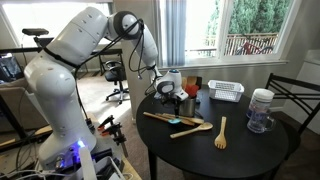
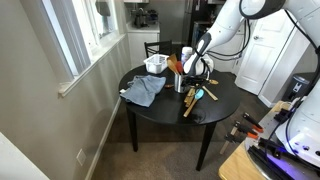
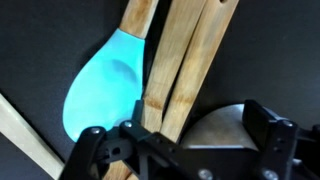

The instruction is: Pick a wooden spoon and place it in the silver cup

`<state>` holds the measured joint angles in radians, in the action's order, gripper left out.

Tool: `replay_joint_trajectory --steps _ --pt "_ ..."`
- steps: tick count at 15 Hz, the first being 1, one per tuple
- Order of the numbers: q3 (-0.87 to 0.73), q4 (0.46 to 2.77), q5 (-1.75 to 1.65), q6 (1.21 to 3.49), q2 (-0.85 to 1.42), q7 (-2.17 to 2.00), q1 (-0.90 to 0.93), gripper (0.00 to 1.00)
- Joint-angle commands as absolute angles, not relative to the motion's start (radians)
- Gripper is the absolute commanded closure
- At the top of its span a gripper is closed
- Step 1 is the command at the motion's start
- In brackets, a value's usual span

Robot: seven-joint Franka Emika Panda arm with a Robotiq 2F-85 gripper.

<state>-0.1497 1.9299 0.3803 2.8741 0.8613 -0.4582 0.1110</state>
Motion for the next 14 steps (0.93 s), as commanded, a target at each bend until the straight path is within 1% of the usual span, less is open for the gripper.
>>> replay_joint_trajectory --steps 1,5,6,7,9,14 --pt "-0.211 1.873 0.317 2.831 0.903 -0.524 0.165 0.0" --pt "-0.229 1.817 0.287 2.793 0.95 -0.538 0.175 0.0" --pt "-0.231 1.806 0.281 2.787 0.961 -0.537 0.176 0.05" --pt "-0.232 1.797 0.277 2.785 0.969 -0.534 0.174 0.26" --pt "-0.237 1.782 0.269 2.782 0.983 -0.534 0.176 0.31" --pt "-0.241 1.763 0.26 2.767 0.988 -0.533 0.175 0.65"
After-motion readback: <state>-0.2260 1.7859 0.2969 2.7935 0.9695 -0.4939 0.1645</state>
